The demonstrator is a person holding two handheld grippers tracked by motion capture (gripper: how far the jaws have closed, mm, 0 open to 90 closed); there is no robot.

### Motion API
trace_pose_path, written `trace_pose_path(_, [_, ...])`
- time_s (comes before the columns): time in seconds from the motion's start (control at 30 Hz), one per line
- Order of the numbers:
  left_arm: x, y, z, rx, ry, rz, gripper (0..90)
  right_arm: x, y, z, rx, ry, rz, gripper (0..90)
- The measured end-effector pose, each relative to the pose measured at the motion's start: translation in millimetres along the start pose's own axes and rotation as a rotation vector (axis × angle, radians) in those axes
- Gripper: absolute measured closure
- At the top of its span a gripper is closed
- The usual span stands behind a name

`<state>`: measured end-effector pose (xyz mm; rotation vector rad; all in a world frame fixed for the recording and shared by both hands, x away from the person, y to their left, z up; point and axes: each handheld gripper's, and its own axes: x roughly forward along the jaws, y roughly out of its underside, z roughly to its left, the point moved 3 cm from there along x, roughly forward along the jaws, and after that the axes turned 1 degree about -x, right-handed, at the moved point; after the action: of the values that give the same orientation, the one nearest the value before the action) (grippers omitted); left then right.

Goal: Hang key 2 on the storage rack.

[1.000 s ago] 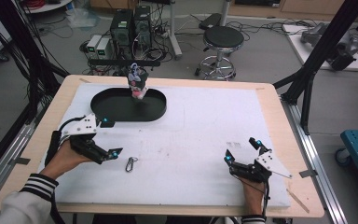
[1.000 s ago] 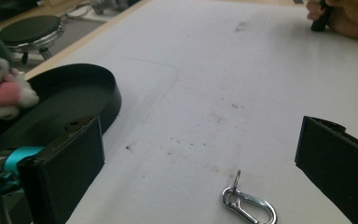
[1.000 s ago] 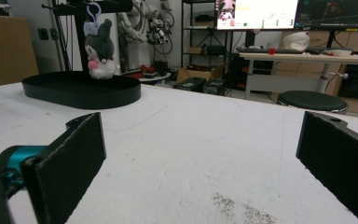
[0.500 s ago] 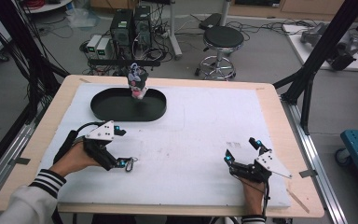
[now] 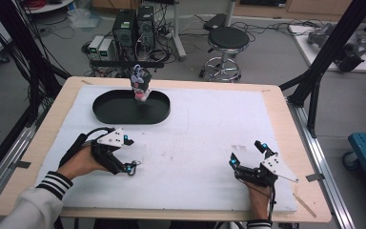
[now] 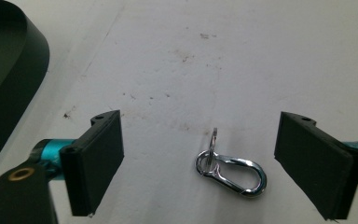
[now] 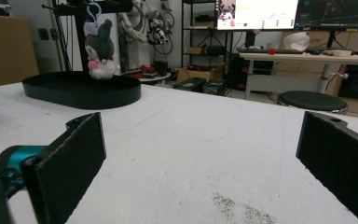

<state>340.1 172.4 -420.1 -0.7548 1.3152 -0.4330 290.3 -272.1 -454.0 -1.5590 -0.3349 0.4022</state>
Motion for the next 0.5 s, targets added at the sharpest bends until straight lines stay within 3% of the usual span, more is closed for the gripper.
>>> trace_pose_path(0.5, [9.0, 3.6, -2.6, 0.017, 0.067, 0.078, 49.5, 0.1, 0.0, 0.7, -0.002, -0.001, 0.0, 0.5])
